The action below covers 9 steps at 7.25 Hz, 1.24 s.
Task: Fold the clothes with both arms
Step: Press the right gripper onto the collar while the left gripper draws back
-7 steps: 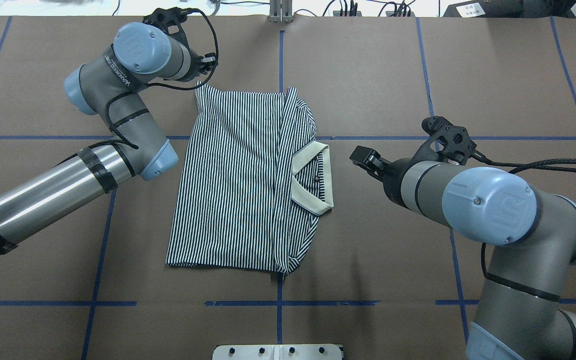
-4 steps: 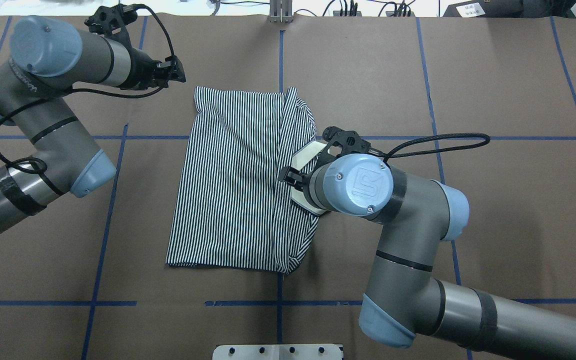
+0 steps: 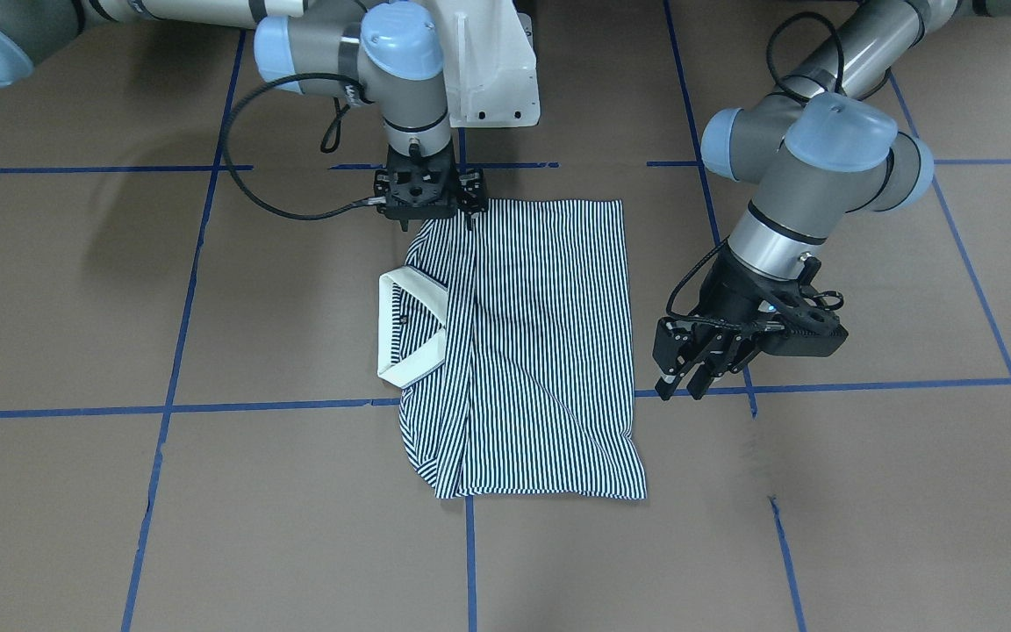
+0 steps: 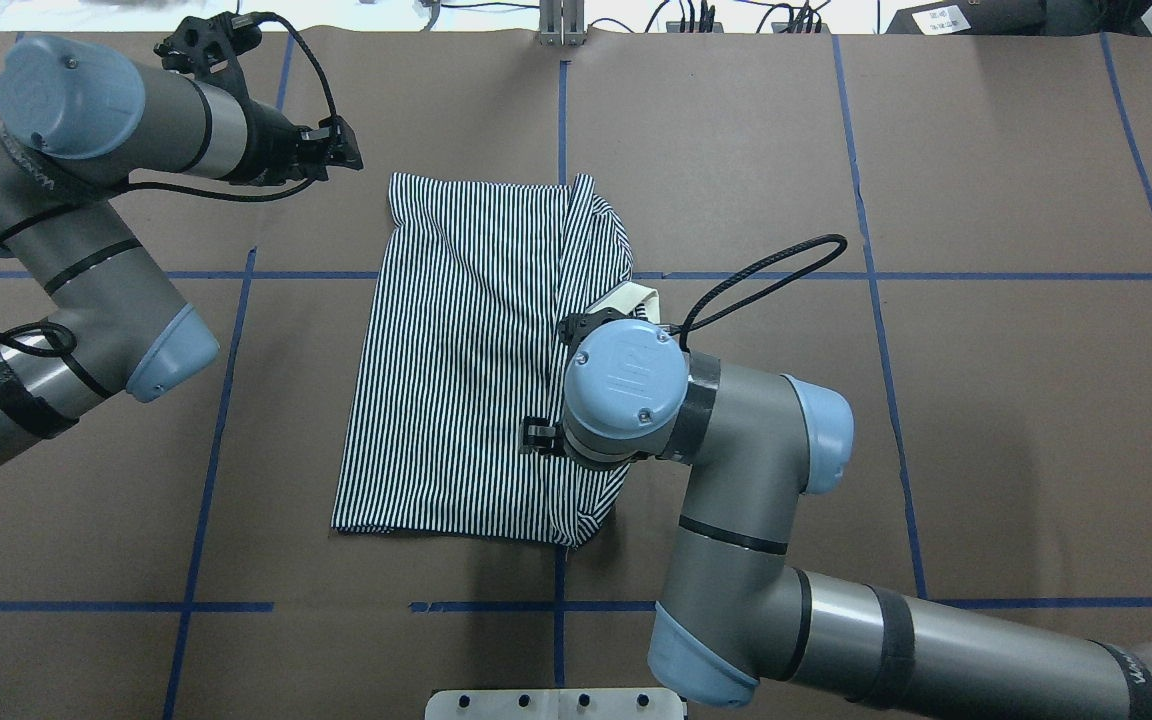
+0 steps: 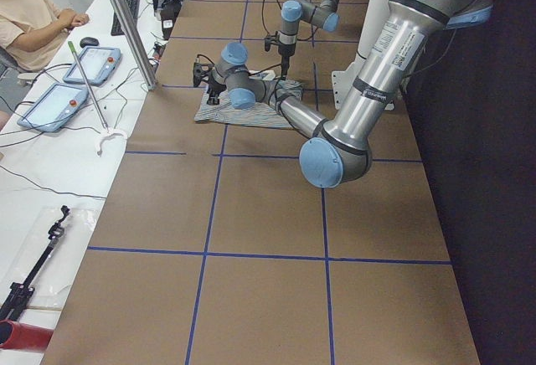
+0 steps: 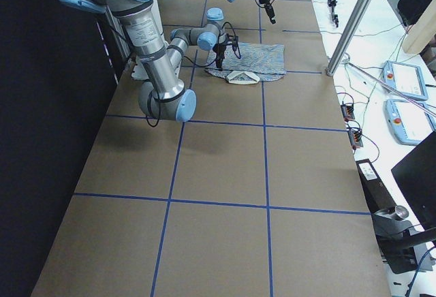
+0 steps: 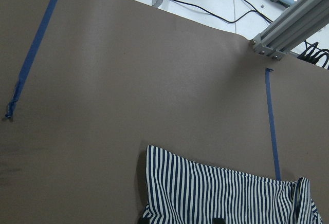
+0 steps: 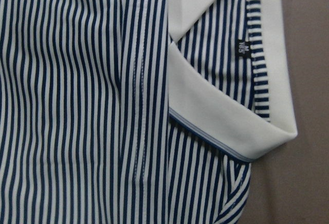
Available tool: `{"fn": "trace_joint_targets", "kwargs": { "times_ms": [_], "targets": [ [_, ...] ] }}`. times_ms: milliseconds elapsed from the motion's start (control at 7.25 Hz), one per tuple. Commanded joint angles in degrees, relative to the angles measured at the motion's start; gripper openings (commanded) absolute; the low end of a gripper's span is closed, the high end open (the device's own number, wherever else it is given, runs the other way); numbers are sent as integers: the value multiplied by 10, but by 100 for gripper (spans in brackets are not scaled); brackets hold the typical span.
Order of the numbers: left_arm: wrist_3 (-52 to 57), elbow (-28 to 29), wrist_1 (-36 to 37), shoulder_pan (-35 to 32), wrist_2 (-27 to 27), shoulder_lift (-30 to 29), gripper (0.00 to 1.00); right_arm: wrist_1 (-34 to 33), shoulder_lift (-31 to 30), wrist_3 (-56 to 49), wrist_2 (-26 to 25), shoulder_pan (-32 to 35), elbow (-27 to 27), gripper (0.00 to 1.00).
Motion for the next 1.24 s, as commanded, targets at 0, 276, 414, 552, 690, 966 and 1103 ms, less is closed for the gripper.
{"fn": "trace_joint_targets", "kwargs": {
  "times_ms": [0,276,414,552,690,966,1103],
  "targets": [
    [0,-1,0,1,1,4,51,-21,23,-12,7,-15,-24,100],
    [-2,-1,0,0,0,5,51,-52,33,-14,5,-21,-33,100],
    [-3,-5,0,0,0,5,51,-76,47,-17,4,-26,-35,100],
    [-3,-6,0,0,0,6,51,-91,62,-17,-2,-30,-48,100],
    [-3,-5,1,0,0,6,51,-97,64,-21,-8,-32,-57,100],
    [-3,-7,1,0,0,7,51,-98,66,-35,-11,-38,-68,100],
    [-1,-7,1,0,0,9,51,-111,66,-44,-11,-38,-70,100]
  ]
}}
